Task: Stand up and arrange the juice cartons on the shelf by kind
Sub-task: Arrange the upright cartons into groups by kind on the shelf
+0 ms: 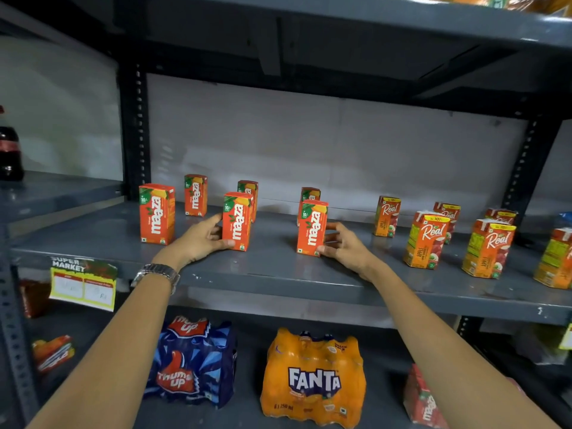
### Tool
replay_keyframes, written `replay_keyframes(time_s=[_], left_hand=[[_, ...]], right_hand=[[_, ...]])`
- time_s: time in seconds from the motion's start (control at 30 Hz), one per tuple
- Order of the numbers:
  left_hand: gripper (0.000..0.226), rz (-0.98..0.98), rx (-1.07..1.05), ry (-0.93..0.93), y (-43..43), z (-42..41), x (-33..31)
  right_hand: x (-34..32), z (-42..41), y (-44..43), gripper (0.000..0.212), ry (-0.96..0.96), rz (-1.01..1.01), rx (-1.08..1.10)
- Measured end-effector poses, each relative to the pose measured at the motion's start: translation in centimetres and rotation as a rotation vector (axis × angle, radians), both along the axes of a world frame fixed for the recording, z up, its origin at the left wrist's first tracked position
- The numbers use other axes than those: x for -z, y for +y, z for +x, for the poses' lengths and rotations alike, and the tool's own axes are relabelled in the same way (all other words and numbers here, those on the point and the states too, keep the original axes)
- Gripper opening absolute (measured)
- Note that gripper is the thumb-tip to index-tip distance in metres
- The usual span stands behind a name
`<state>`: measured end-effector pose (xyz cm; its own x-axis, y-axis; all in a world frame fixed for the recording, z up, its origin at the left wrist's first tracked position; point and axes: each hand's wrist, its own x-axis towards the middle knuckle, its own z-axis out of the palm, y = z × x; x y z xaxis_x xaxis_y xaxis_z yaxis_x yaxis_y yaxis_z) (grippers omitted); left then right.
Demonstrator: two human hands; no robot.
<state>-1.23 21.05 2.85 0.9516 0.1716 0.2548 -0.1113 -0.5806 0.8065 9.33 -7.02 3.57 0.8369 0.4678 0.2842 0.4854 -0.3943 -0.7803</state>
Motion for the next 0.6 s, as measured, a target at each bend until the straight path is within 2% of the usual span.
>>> replay_keyframes(time_s=[0.2, 0.6], left_hand=[[0.060, 0.033, -0.005, -0.022, -0.84, -0.38, -0.17], [0.063, 0.084, -0.017, 0.014, -1.02, -0.67, -0.30]], right_hand=[[0.03, 0.06, -0.19, 0.049, 0.025, 0.011, -0.031], [-0.13, -0.15, 0.05, 0.049, 0.022, -0.015, -0.050]])
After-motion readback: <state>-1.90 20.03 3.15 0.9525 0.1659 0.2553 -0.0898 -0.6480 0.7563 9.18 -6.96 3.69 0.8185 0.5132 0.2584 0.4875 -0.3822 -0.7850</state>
